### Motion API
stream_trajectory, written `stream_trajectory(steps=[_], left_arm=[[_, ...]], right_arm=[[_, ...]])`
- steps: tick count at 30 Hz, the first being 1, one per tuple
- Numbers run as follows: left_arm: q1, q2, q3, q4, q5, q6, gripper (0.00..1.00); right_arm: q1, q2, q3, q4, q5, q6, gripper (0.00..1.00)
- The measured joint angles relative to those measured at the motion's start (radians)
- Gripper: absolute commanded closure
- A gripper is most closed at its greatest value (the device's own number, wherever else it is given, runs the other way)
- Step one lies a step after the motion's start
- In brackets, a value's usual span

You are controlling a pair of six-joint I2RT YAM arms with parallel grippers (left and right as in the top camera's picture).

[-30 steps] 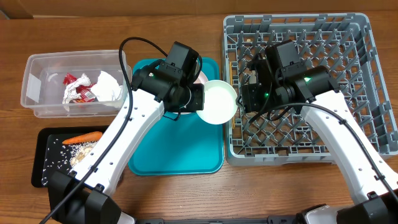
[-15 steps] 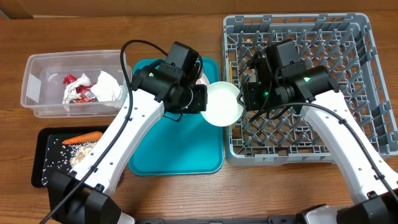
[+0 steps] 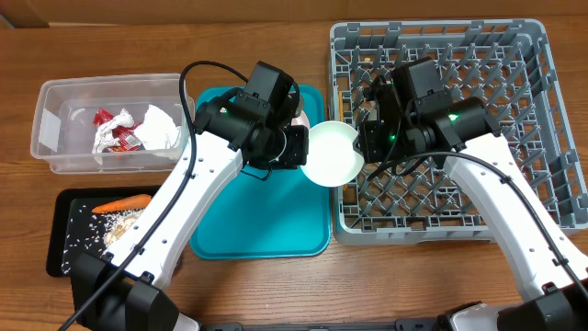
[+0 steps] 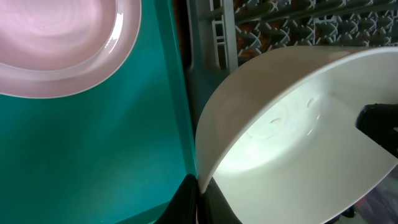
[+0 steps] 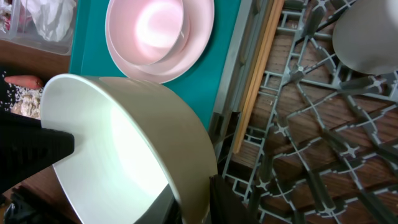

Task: Sort waste into correct bins and load items into the dishwasher

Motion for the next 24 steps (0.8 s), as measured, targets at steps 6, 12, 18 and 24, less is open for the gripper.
stream_trajectory(steps=[6,12,18,24], left_arm=[[-0.002,-0.001,0.008,0.003,0.04,-0.007,0.82],[-0.002,-0.001,0.008,0.005,0.053,-0.01,0.73],[-0.002,-0.001,0.008,0.013,0.052,-0.011,0.64],[-0.001,-0.001,0.012,0.042,0.062,0.032,0.53]], right_arm=[[0.0,0.012,-0.006,0.002,0.028,-0.007,0.96],[0.0,0.016,-0.006,0.011,0.027,-0.007,0.96],[0.0,0.016,-0.006,0.021,0.027,-0.006,0.96],[-0.001,0.016,-0.006,0.046,0.031,-0.006,0.96]])
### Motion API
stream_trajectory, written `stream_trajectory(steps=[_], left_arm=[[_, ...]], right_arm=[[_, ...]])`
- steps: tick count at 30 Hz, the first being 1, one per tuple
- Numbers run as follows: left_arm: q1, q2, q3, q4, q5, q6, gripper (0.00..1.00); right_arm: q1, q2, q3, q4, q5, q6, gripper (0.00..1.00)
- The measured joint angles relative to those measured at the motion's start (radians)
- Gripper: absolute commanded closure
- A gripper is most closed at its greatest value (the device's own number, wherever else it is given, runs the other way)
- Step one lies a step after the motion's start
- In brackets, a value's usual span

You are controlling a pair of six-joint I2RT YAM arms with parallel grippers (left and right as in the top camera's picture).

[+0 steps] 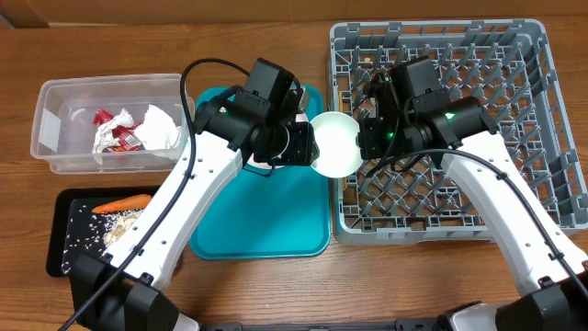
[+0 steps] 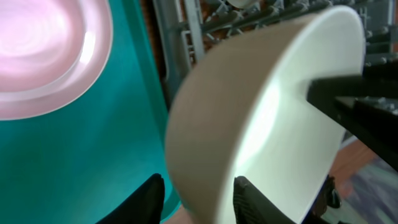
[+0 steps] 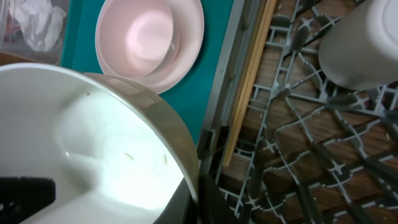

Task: Sort waste into correct bins and load items into the dishwasher

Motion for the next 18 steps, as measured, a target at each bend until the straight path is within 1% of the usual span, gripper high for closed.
stream_trajectory(steps=[4,5,8,10,14,18], left_arm=[[0.008,0.0,0.073,0.0,0.058,0.07,0.36],[0.012,0.0,0.104,0.001,0.074,0.084,0.27],[0.027,0.0,0.206,0.006,0.119,0.126,0.09],[0.034,0.0,0.253,0.008,0.134,0.137,0.0],[0.037,-0.001,0.29,0.007,0.151,0.154,0.0],[0.037,-0.001,0.29,-0.015,0.153,0.158,0.0]], right_arm=[[0.0,0.0,0.0,0.021,0.066,0.002,0.96],[0.0,0.0,0.0,0.027,0.091,0.002,0.96],[0.0,0.0,0.0,0.061,0.194,0.002,0.96],[0.0,0.0,0.0,0.091,0.254,0.002,0.96],[0.0,0.0,0.0,0.174,0.402,-0.038,0.96],[-0.001,0.0,0.0,0.252,0.554,-0.119,0.96]])
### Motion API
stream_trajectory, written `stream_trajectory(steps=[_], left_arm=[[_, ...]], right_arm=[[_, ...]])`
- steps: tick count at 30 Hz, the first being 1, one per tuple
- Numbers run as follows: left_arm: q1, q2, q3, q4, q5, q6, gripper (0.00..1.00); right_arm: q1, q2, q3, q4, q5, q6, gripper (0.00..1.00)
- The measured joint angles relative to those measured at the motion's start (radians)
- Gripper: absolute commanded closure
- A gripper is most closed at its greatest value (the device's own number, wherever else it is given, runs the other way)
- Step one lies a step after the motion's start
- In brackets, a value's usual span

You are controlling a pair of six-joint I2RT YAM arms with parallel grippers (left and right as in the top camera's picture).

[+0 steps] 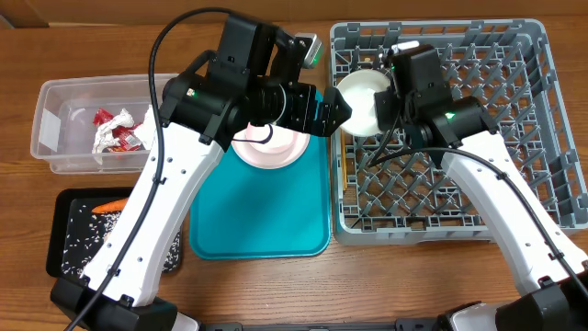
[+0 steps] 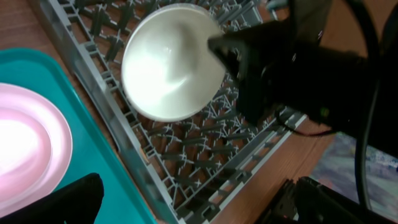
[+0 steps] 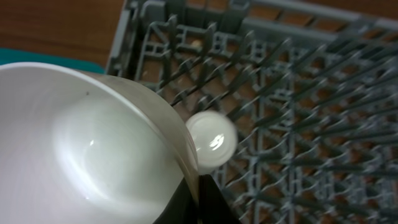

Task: Sort waste into correct bins and load items into the dishwasher

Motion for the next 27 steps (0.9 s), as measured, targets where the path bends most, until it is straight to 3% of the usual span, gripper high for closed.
stream_trajectory(steps=[7,18,27], left_arm=[[0.0,0.0,0.0,-0.007,-0.029,0.0,0.0],[0.0,0.0,0.0,-0.007,-0.068,0.0,0.0],[0.0,0.0,0.0,-0.007,-0.069,0.0,0.0]], right_arm=[[-0.069,0.0,0.0,0.137,0.212,-0.195,0.96],[-0.262,0.023,0.0,0.487,0.291,-0.594,0.96],[-0.286,0.215,0.0,0.693,0.333,-0.98,0.96]])
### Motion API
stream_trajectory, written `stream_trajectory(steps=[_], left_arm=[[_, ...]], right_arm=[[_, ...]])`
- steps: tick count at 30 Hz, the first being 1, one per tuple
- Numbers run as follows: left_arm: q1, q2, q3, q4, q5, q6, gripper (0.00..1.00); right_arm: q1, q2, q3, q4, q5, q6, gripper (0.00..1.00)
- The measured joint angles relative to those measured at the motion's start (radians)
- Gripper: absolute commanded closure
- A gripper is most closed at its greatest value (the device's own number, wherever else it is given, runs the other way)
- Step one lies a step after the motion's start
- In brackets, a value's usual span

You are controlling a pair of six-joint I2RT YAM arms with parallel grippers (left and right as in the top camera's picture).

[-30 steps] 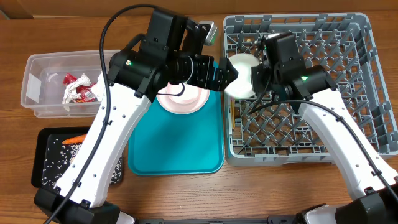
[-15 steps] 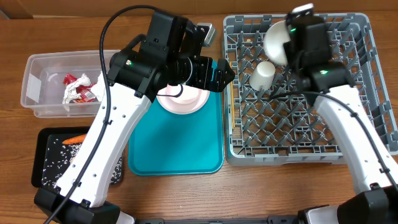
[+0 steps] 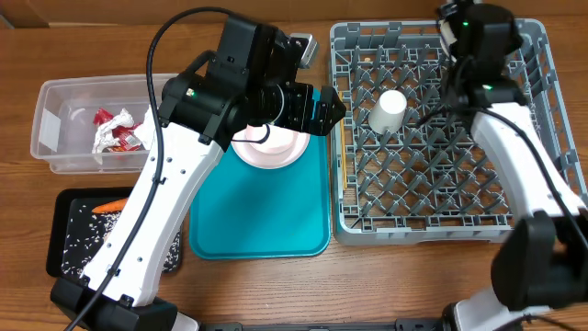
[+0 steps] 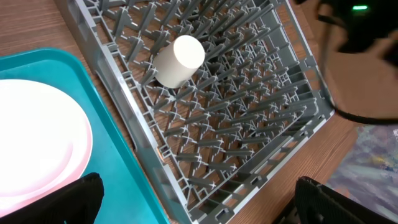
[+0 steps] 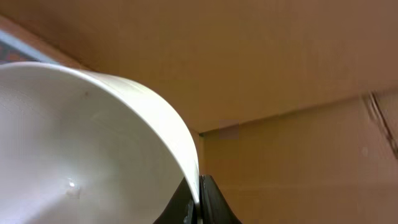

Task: Sort waste into correct bins and load items into the dishwasher

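My right gripper (image 5: 200, 198) is shut on the rim of the white bowl (image 5: 87, 143). Its wrist view has only brown cardboard behind the bowl. From overhead the right arm (image 3: 478, 32) is up at the far edge of the grey dish rack (image 3: 441, 198), and the bowl is hidden there. A white cup (image 3: 390, 108) stands upside down in the rack's back left part. Pink dishes (image 3: 269, 149) sit on the teal tray (image 3: 262, 221). My left gripper (image 3: 328, 108) hangs wide open and empty over the gap between tray and rack, its fingers (image 4: 74, 199) spread at the frame's corners.
A clear plastic bin (image 3: 55, 152) with wrappers and tissue stands at the left. In front of it lies a black tray (image 3: 69, 248) with a carrot and rice. The left arm's body covers part of the pink dishes.
My right gripper, still shut on the white bowl, has moved from over the rack's left back corner to its far edge, and the bowl has left the overhead view. The left arm has barely moved.
Both grippers held the white bowl between the tray and the rack. Then the left fingers stood apart around it while the right kept hold. Then the left gripper was wide open, and the right had the bowl over the rack, now at its far edge.
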Motion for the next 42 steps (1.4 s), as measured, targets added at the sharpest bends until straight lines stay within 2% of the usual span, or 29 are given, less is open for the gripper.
stream_trajectory(steps=[7,14,19,26,32,42], left_arm=[[0.0,0.0,0.0,0.0,-0.003,0.0,0.0],[0.0,0.0,0.0,0.0,-0.003,0.0,0.0],[0.0,0.0,0.0,0.0,-0.003,0.0,0.0],[0.0,0.0,0.0,0.0,-0.003,0.0,0.0],[0.0,0.0,0.0,0.0,-0.004,0.0,0.0],[0.0,0.0,0.0,0.0,-0.005,0.0,0.0]], right_arm=[[0.002,0.122,0.0,0.108,0.084,-0.206,0.96],[0.052,0.156,0.0,0.104,0.134,-0.269,0.96],[0.098,0.156,0.0,0.073,0.149,-0.259,0.96],[0.092,0.156,0.0,0.035,0.18,-0.181,0.96],[0.092,0.156,0.0,0.163,0.237,-0.164,0.96],[0.091,0.187,0.0,0.251,0.278,-0.175,0.96]])
